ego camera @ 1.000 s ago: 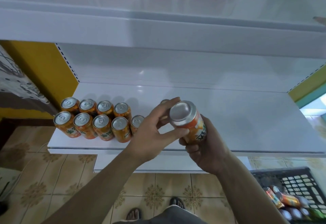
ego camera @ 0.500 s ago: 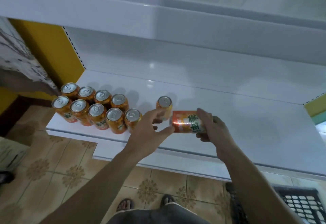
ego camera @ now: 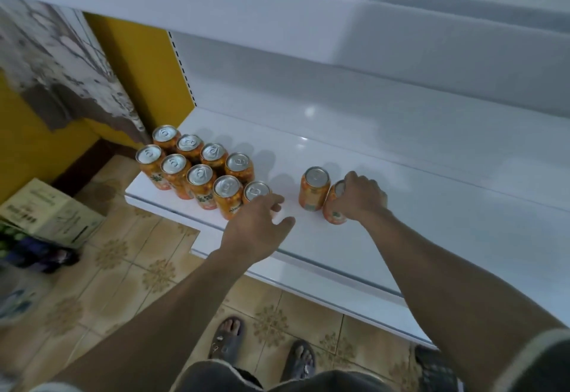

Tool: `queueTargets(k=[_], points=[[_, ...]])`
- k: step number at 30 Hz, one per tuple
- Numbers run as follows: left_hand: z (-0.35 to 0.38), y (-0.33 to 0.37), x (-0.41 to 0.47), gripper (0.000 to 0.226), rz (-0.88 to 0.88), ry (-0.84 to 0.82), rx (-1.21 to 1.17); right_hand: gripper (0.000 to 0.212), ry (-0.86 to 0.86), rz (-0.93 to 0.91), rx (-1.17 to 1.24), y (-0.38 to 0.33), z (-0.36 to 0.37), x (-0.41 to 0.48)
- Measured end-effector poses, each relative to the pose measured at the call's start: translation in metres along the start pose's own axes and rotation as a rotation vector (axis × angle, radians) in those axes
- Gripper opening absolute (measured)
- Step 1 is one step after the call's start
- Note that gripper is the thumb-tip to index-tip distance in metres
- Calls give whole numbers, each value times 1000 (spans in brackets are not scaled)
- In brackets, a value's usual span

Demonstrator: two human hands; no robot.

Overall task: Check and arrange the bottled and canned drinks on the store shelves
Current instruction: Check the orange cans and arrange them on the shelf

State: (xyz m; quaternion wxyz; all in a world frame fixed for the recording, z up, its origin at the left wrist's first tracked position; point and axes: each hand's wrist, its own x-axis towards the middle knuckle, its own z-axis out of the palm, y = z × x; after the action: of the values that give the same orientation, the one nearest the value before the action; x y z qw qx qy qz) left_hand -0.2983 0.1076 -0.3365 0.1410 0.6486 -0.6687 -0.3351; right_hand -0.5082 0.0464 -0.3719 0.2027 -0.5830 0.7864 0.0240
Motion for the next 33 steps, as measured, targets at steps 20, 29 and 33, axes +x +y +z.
queueTargets(k=[20,29,33], points=[[-75,-93,17,26,123,-109,220,88,-59,-178,94,-147,42,-45],[-89,-121,26,51,289,-209,92,59,232,17,413,-149,39,-85],[-94,-107,27,84,442,-206,-139,65,450,-32,535,-156,12,-128]])
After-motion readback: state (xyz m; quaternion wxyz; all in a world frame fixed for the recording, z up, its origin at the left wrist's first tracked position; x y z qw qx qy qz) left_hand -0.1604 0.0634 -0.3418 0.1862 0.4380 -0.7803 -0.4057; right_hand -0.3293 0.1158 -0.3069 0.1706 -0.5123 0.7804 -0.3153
